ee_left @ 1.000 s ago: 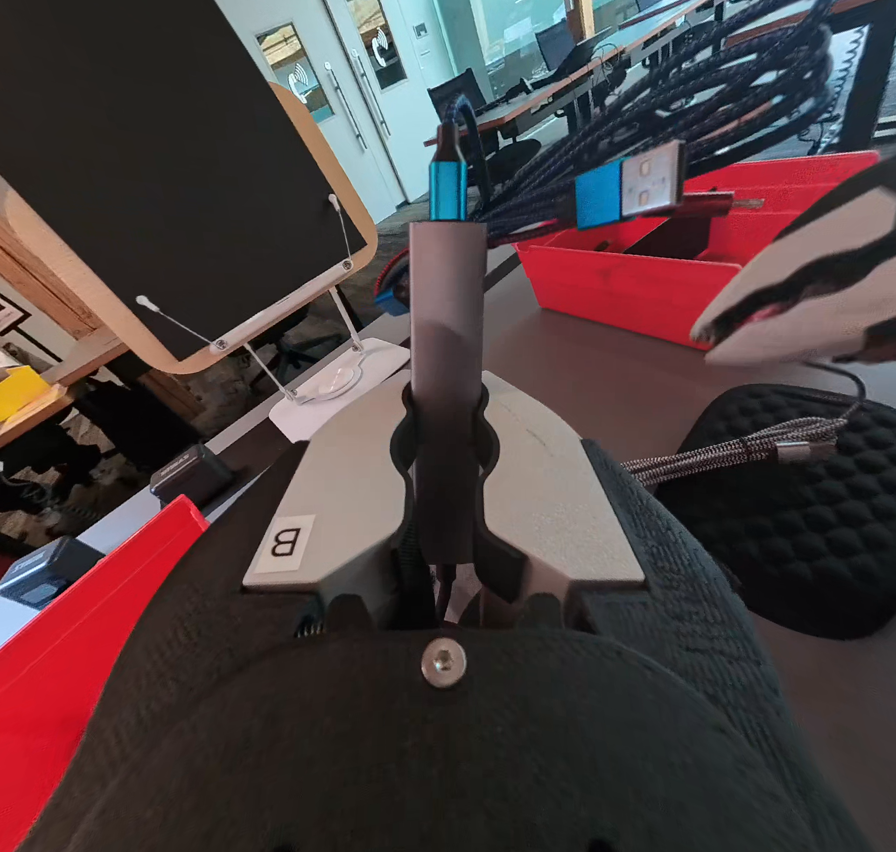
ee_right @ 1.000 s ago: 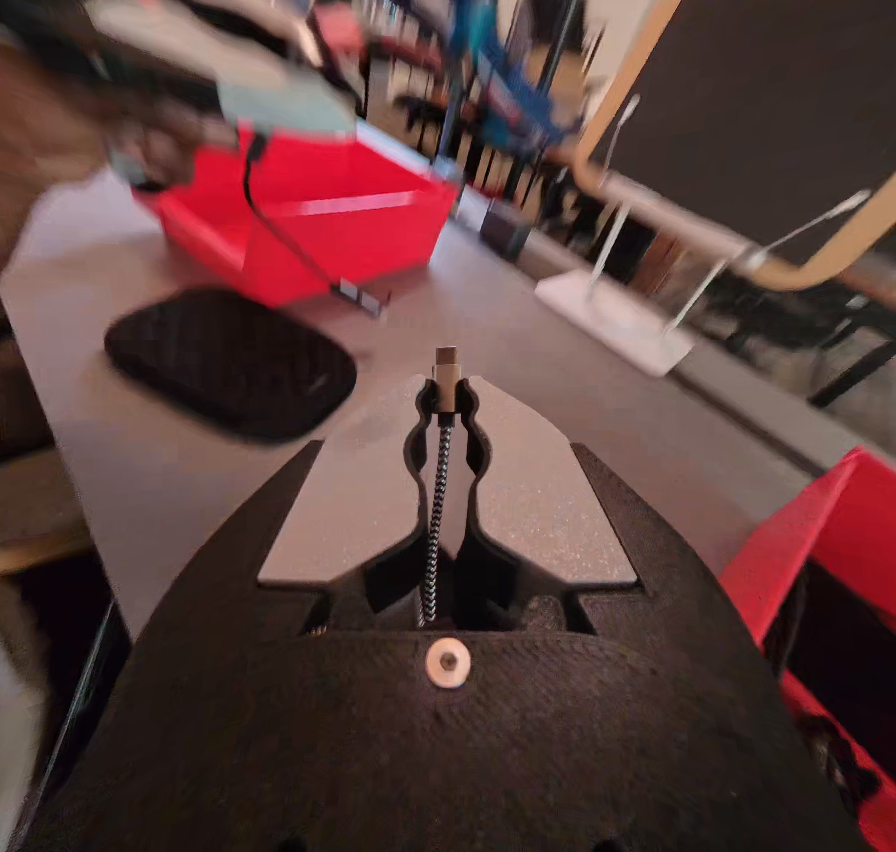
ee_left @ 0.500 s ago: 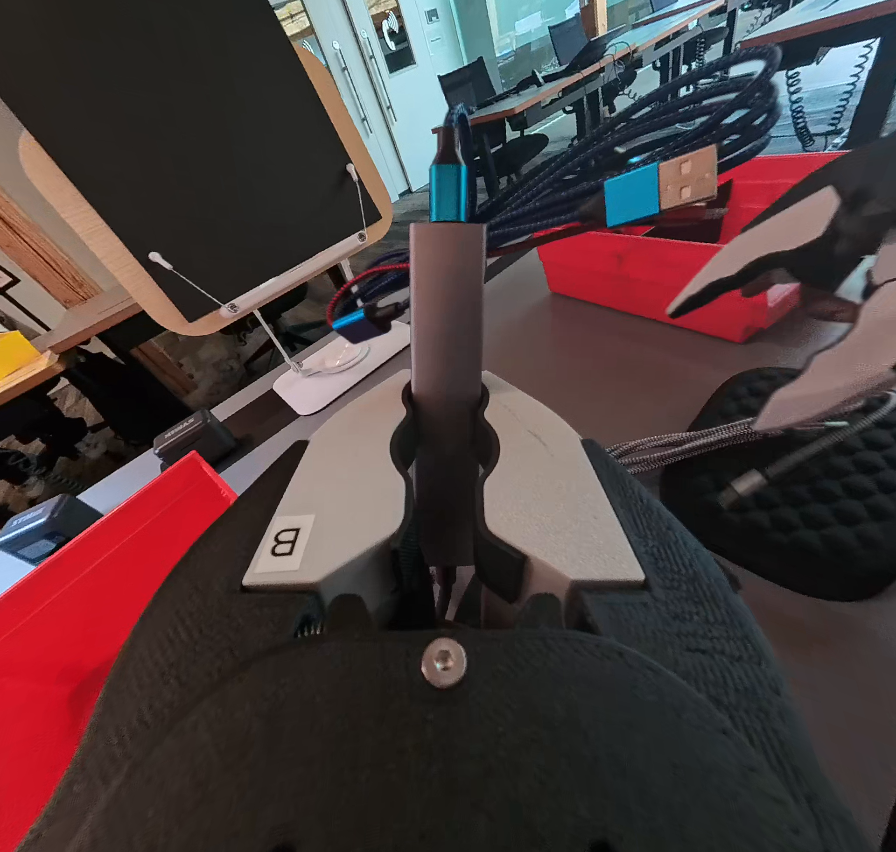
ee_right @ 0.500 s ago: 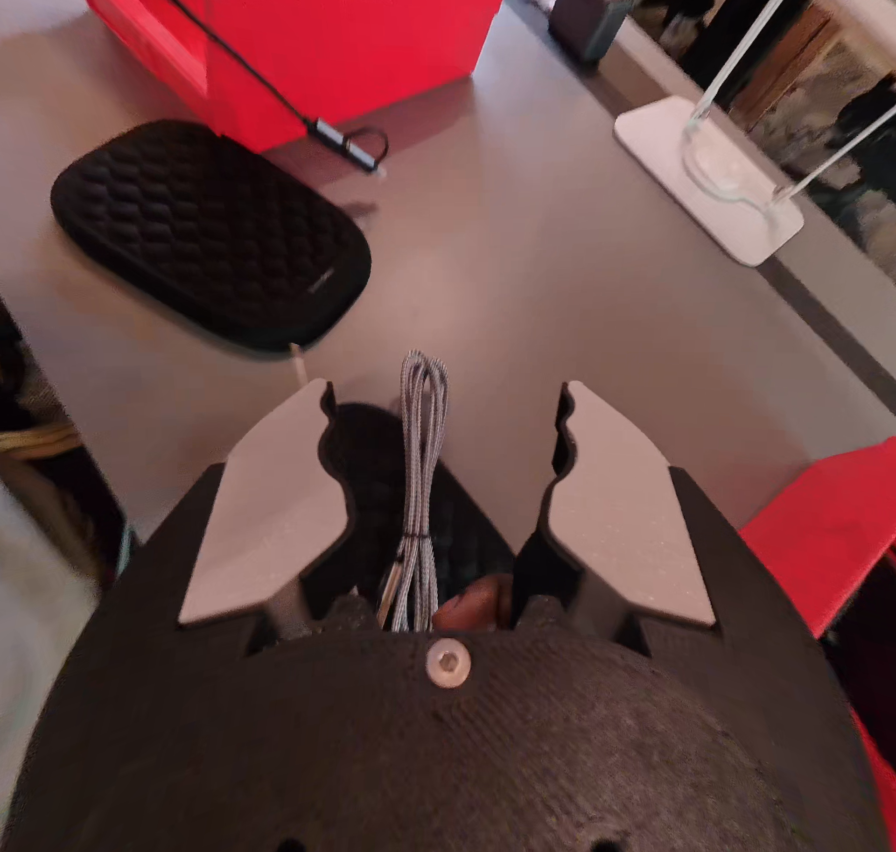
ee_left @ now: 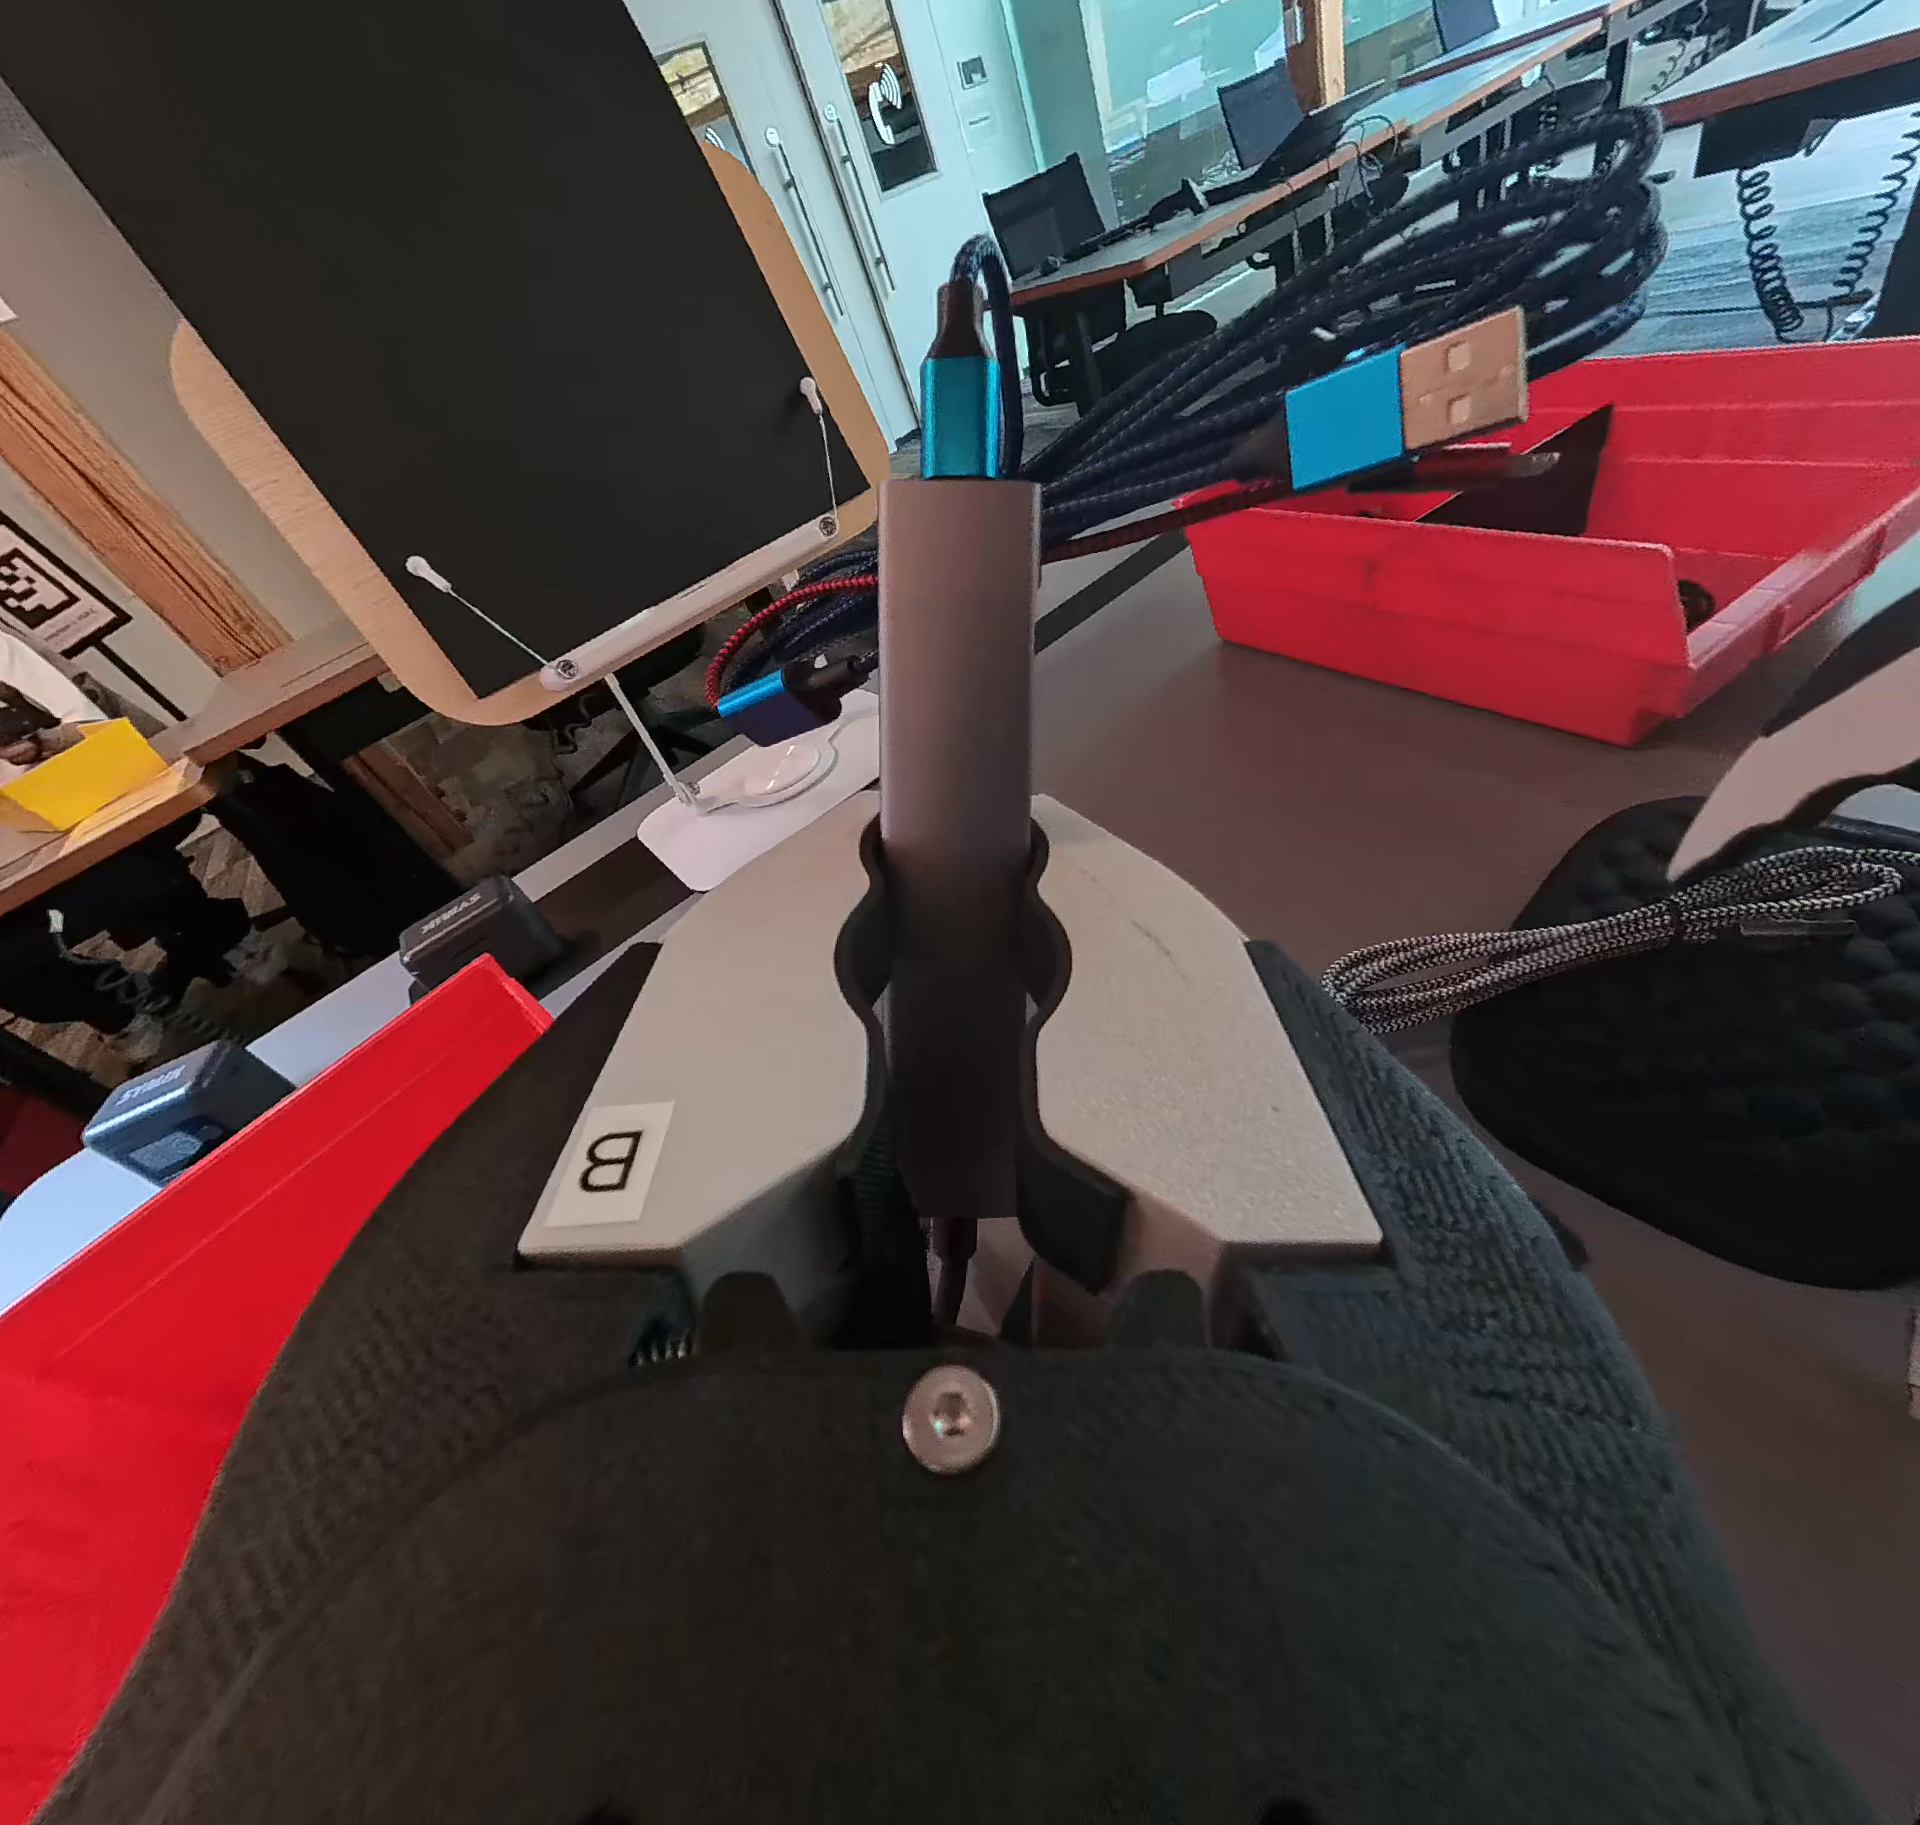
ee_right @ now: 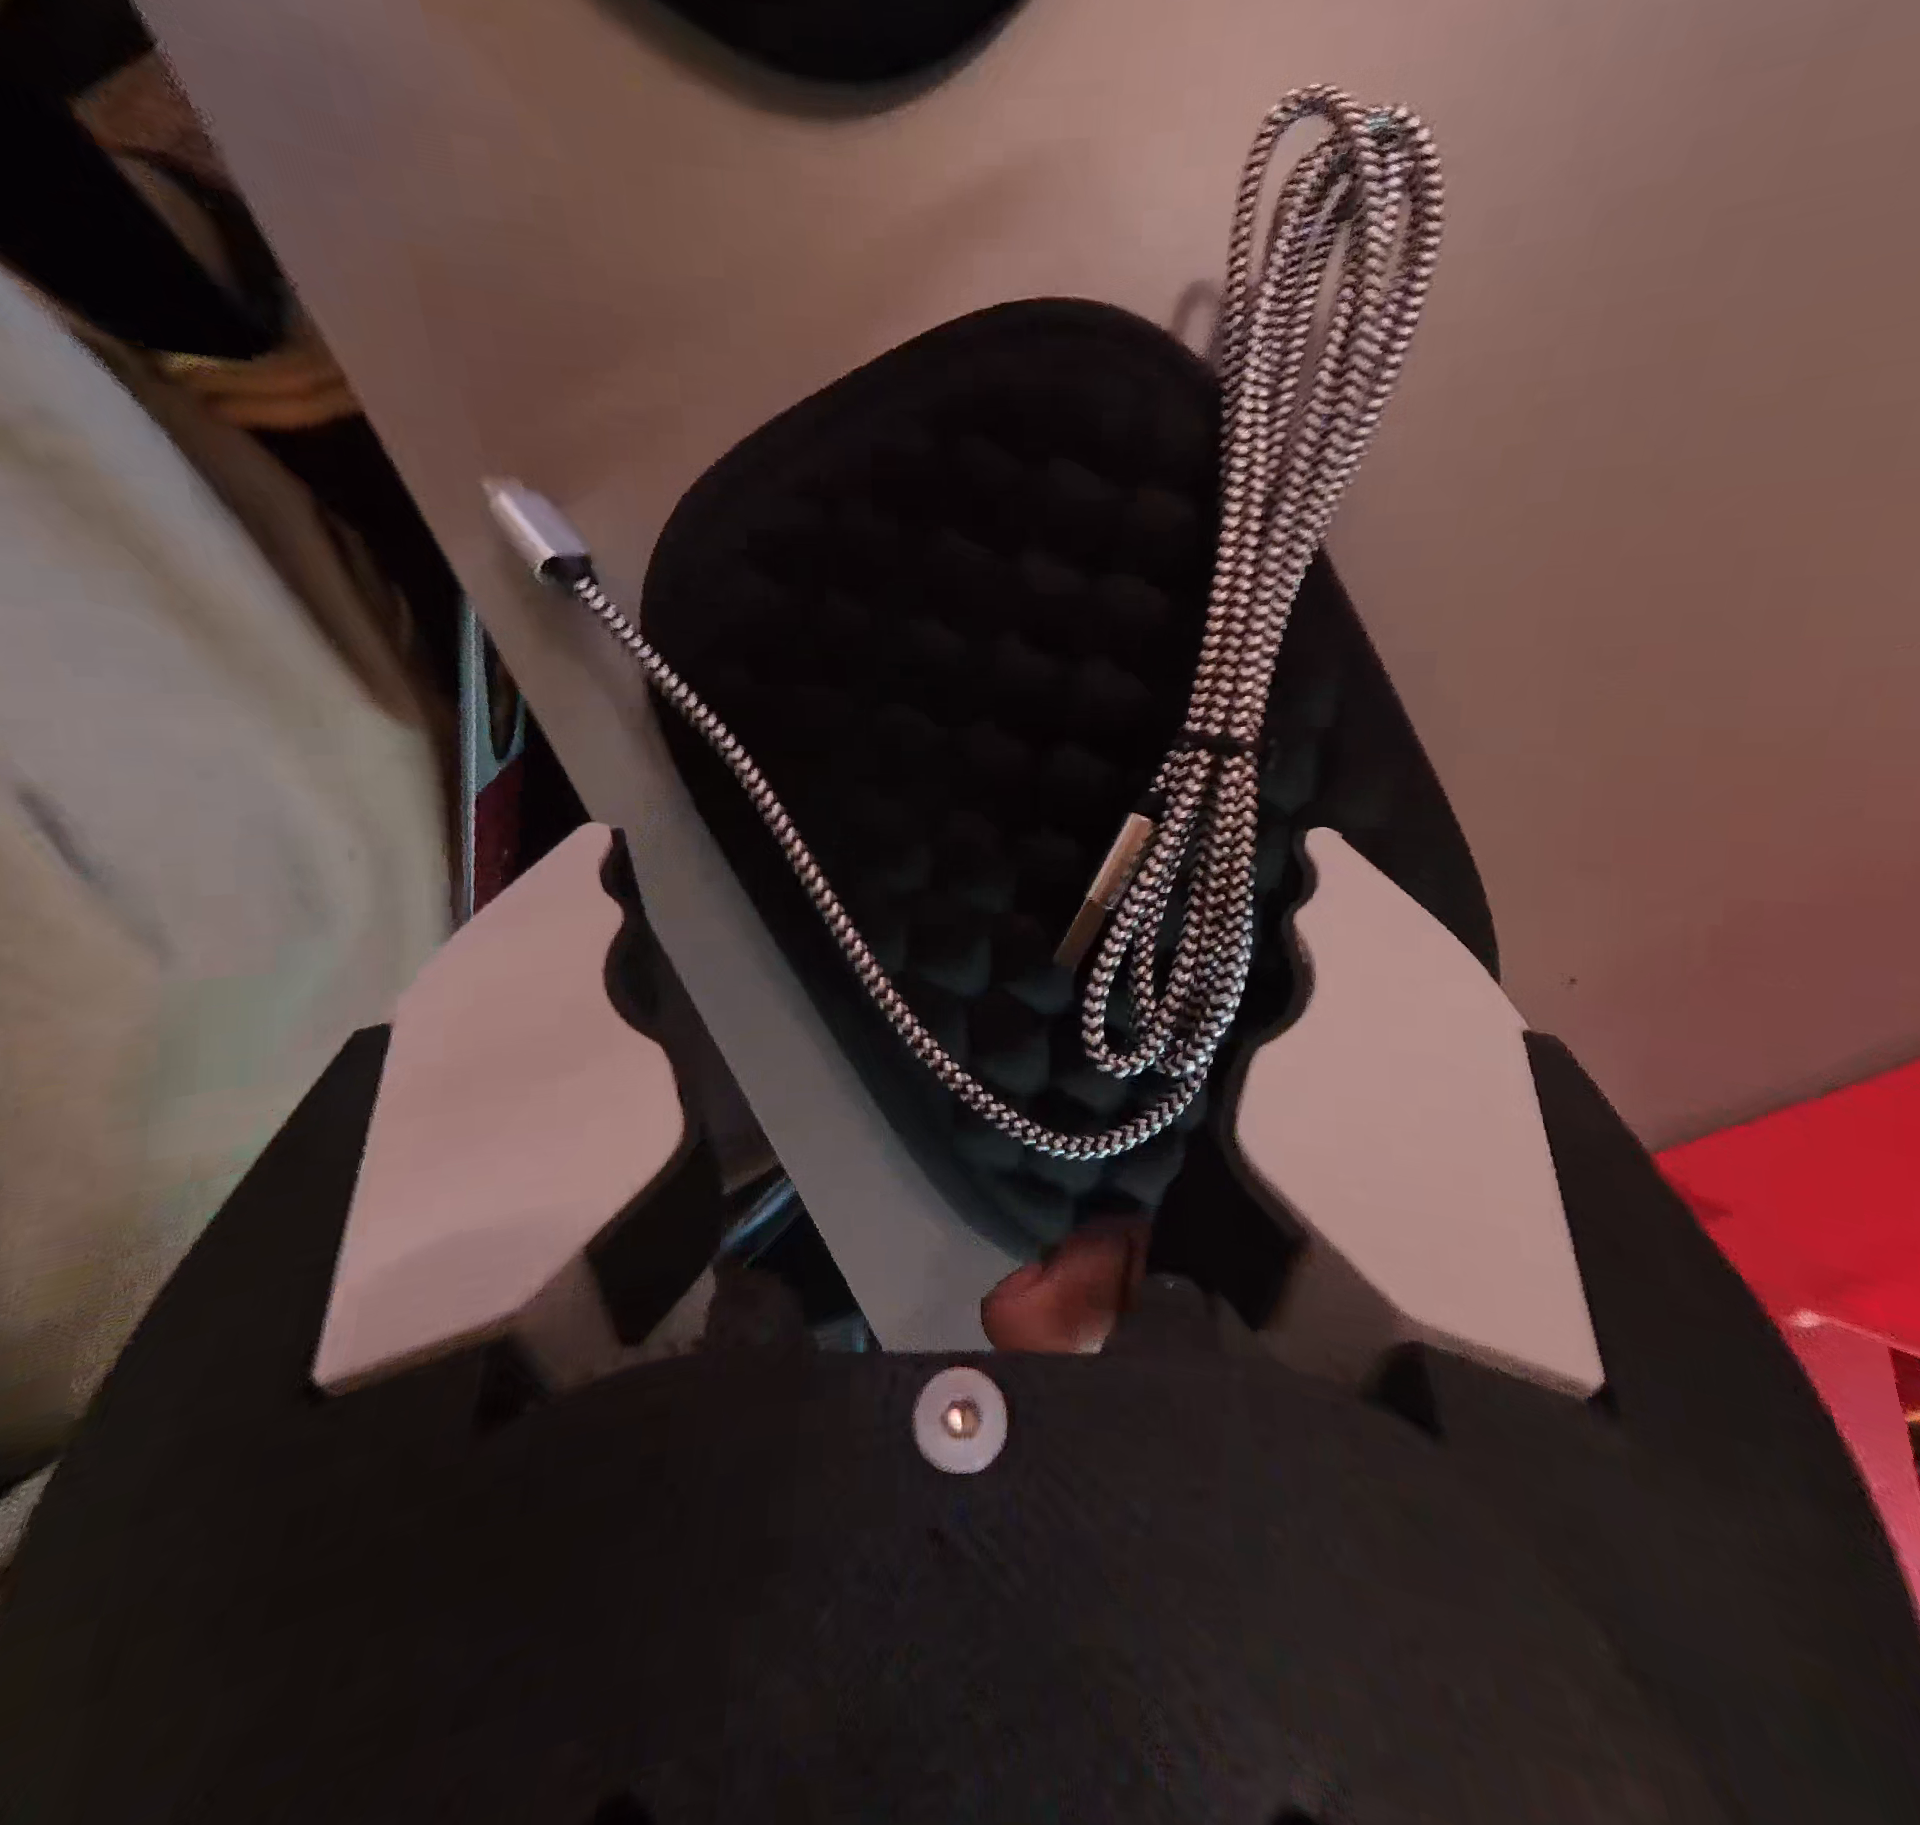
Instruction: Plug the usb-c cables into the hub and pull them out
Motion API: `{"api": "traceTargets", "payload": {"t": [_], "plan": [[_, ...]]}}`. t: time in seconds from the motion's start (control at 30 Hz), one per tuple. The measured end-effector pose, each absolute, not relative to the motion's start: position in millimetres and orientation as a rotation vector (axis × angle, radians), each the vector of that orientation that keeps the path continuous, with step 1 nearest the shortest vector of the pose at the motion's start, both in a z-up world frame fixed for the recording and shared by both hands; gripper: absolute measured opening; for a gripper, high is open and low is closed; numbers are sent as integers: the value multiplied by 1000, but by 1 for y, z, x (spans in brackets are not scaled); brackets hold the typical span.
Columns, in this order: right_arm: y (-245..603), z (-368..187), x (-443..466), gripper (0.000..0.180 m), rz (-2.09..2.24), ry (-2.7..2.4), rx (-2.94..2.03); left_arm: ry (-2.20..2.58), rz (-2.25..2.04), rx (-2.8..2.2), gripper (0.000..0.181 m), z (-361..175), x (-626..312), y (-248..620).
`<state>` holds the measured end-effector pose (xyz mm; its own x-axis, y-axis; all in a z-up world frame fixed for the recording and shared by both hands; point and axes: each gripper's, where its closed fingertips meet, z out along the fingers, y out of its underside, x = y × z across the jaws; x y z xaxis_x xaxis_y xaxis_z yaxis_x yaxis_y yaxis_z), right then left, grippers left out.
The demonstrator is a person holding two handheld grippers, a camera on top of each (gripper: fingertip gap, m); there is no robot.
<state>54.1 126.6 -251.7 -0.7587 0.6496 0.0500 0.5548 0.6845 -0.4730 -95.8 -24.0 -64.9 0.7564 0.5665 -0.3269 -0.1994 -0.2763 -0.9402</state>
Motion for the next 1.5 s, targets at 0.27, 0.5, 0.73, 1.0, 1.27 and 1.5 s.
{"api": "traceTargets", "payload": {"t": [0.27, 0.5, 0.73, 1.0, 1.27, 1.5], "plan": [[127, -261, 48, 95, 622, -2776, -785, -275, 778, -1709, 21, -66, -96, -24], [121, -245, 43, 20, 883, -2628, -847, -280, 774, -1703, 21, -65, -97, -27], [139, -198, 30, 12, 934, -2254, -756, -286, 788, -1681, 21, -59, -94, -31], [281, -63, 32, 12, 800, -1401, -753, -289, 798, -1643, 21, -50, -91, -36], [373, -116, 22, 12, 90, -1726, -727, -278, 815, -1633, 21, -46, -88, -35], [392, -174, -11, 21, 160, -1992, -848, -282, 817, -1649, 21, -49, -90, -35]]}}
